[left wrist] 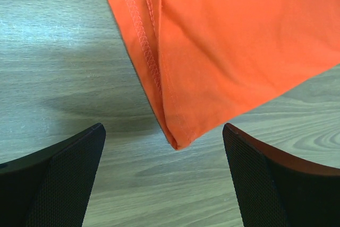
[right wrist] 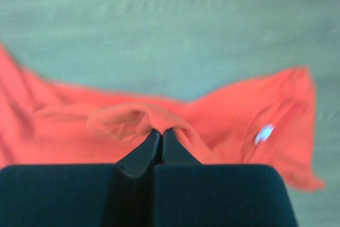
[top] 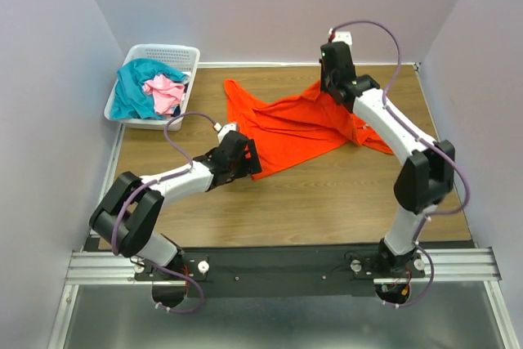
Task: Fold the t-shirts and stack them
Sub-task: Flatten the tshirt out
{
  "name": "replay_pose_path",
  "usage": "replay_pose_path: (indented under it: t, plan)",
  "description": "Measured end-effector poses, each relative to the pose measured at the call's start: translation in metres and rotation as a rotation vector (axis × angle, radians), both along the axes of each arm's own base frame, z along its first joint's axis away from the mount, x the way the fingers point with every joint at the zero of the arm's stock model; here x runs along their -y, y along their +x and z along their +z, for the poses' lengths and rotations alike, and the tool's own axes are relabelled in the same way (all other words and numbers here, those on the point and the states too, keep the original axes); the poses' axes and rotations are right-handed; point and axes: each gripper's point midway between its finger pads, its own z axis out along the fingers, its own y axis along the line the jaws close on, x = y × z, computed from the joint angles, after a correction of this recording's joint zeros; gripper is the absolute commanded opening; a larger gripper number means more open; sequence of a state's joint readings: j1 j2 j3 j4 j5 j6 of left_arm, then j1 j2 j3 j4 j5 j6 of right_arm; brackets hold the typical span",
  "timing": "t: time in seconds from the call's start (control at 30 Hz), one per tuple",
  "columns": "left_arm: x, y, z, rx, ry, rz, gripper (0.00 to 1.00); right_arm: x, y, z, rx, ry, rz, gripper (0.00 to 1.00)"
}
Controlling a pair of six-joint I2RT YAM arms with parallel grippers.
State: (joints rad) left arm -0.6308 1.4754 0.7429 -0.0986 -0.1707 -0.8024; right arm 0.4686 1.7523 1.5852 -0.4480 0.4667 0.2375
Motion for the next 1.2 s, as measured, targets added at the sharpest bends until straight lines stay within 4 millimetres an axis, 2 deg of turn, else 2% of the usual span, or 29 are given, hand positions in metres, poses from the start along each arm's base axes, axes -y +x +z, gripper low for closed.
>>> replay_pose_path:
  t: [0.03,0.07,0.2,0.37,0.57,0.7,0.77,0.8,0.83,0.97,1.07,1.13,1.2]
  plan:
    - [0.0,0.0,-0.002,-0.003,0.004,-0.004,0.98,0.003,0.009,0.005,0.012,-0.008,-0.005,0.02]
    - [0.0,-0.001,-0.004,-0.008,0.01,-0.01,0.97,0.009,0.027,0.012,0.032,-0.027,-0.01,0.02]
    - [0.0,-0.001,-0.015,-0.032,0.037,-0.024,0.92,0.024,0.091,0.018,0.071,-0.134,0.011,0.02]
    - [0.009,0.011,-0.016,-0.03,0.048,-0.041,0.84,0.033,0.147,0.009,0.098,-0.242,0.073,0.02]
    - [0.015,0.019,-0.017,-0.032,0.063,-0.061,0.8,0.041,0.206,-0.017,0.175,-0.365,0.171,0.07]
    - [0.014,0.019,-0.018,-0.04,0.071,-0.063,0.8,0.045,0.238,-0.039,0.268,-0.418,0.191,0.64]
    - [0.014,0.018,-0.018,-0.044,0.074,-0.063,0.8,0.048,0.248,-0.05,0.299,-0.439,0.193,0.79]
    - [0.013,0.017,-0.018,-0.046,0.075,-0.063,0.8,0.048,0.253,-0.051,0.323,-0.446,0.188,0.97]
    - [0.012,0.016,-0.018,-0.051,0.077,-0.062,0.8,0.048,0.256,-0.053,0.334,-0.45,0.186,1.0]
    - [0.006,0.002,-0.019,-0.073,0.087,-0.065,0.8,0.051,0.257,-0.051,0.358,-0.44,0.156,1.0]
    - [0.008,-0.009,-0.019,-0.085,0.088,-0.077,0.8,0.058,0.239,-0.038,0.351,-0.398,0.106,1.0]
    - [0.013,-0.015,-0.019,-0.088,0.087,-0.09,0.8,0.067,0.207,-0.033,0.305,-0.353,0.071,1.0]
    - [0.018,-0.017,-0.019,-0.088,0.079,-0.094,0.72,0.076,0.175,-0.011,0.304,-0.285,0.013,1.0]
